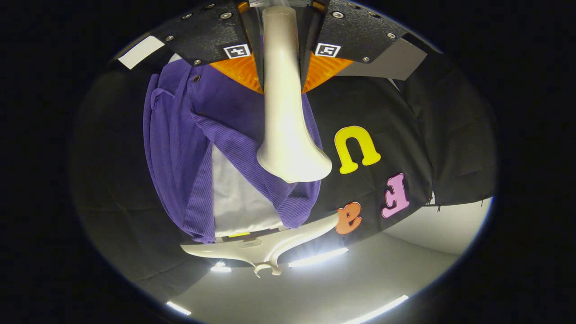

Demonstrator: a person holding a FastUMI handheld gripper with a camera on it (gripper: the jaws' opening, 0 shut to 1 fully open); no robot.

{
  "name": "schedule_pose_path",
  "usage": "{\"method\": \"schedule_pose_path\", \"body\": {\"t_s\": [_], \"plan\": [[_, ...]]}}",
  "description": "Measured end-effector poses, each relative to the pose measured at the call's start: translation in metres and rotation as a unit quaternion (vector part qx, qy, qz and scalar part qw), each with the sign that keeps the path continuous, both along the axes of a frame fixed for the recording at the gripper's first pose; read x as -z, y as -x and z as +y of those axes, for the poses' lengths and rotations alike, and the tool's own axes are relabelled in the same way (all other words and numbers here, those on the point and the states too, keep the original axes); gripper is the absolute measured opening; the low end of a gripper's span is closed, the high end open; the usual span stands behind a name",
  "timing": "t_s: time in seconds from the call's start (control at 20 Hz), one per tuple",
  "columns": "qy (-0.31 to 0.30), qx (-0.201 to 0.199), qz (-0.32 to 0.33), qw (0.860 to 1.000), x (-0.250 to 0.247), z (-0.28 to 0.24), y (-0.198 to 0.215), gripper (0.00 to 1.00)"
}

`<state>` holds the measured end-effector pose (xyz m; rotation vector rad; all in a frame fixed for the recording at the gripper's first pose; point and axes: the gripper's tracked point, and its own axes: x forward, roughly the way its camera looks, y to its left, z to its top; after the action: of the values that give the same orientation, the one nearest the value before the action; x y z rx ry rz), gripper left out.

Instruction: Iron the clothes twice with a garment steamer, once on the left side and once on the right side.

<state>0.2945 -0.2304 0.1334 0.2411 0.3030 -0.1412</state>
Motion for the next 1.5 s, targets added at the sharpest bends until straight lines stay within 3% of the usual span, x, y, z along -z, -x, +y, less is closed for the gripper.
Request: {"method": "schedule_pose_path", "body": {"t_s": [0.7,1.5], "plan": [[-0.027,0.005,0.105,0.994,0.120,-0.016,0.036,0.38],[-0.064,0.028,0.209,0.975,0.246,-0.027,0.095,0.38]]}}
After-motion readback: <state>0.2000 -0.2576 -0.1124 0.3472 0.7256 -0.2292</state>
